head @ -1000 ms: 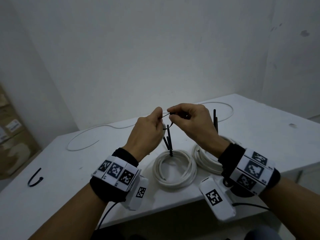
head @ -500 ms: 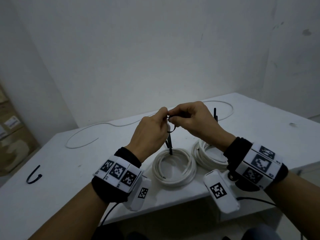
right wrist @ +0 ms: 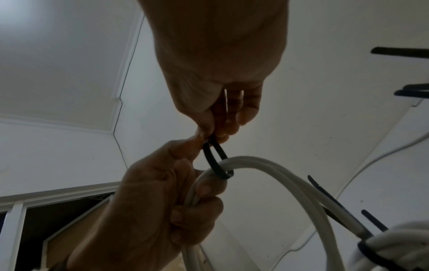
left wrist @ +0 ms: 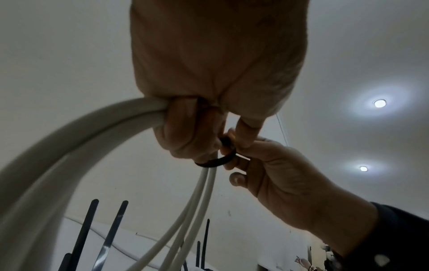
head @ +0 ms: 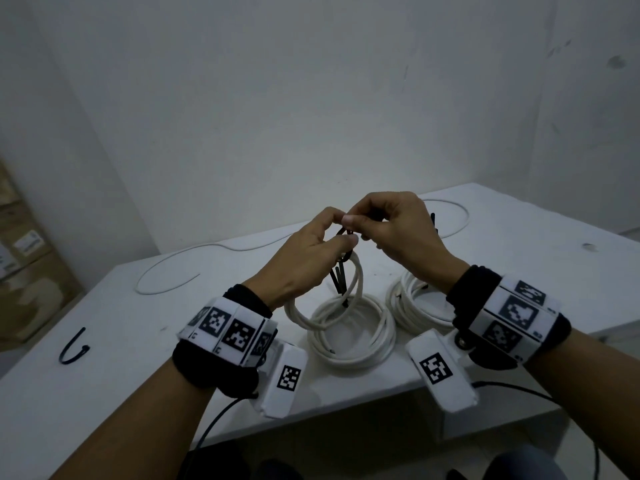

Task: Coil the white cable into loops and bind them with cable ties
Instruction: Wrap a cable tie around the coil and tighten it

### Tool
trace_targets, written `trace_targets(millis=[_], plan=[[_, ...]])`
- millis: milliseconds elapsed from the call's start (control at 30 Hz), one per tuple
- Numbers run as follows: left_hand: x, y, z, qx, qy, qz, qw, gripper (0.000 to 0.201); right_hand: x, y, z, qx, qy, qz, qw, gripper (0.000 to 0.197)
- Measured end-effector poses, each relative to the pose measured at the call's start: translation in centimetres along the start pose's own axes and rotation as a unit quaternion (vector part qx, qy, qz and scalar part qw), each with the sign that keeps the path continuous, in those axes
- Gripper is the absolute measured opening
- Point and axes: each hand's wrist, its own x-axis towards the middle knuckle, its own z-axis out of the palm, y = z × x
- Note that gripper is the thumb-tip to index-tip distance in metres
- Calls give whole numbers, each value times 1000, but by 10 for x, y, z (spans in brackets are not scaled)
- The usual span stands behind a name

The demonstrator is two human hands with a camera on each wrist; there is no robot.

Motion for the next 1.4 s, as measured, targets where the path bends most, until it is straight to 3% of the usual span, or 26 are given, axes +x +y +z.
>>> trace_targets(millis=[133, 267, 400, 600, 733, 1133, 1400], plan=[[0, 3, 0, -31, -14, -33, 999, 9, 6, -9, -3, -32, -10, -37, 999, 8], [0, 6, -3, -52, -21, -79, 995, 8, 30, -27, -17, 18, 62, -47, 997, 13], [0, 6, -4, -93, -4, -64, 994, 10, 36, -35, -18, 12, 17, -54, 998, 15], [-4, 6, 6, -94, 36, -15, 995, 15, 35, -29, -14, 39, -8, -27, 999, 13], [-5, 11, 11, -95, 41, -7, 995, 19, 38, -25, -12, 38, 26, -10, 999, 17], [-6, 18, 22, -189, 12, -88, 978, 32, 51, -7, -4, -2, 34, 47, 998, 24], [7, 8, -2, -257, 98, -146, 950, 30, 18, -5, -16, -54, -97, 65, 992, 30]])
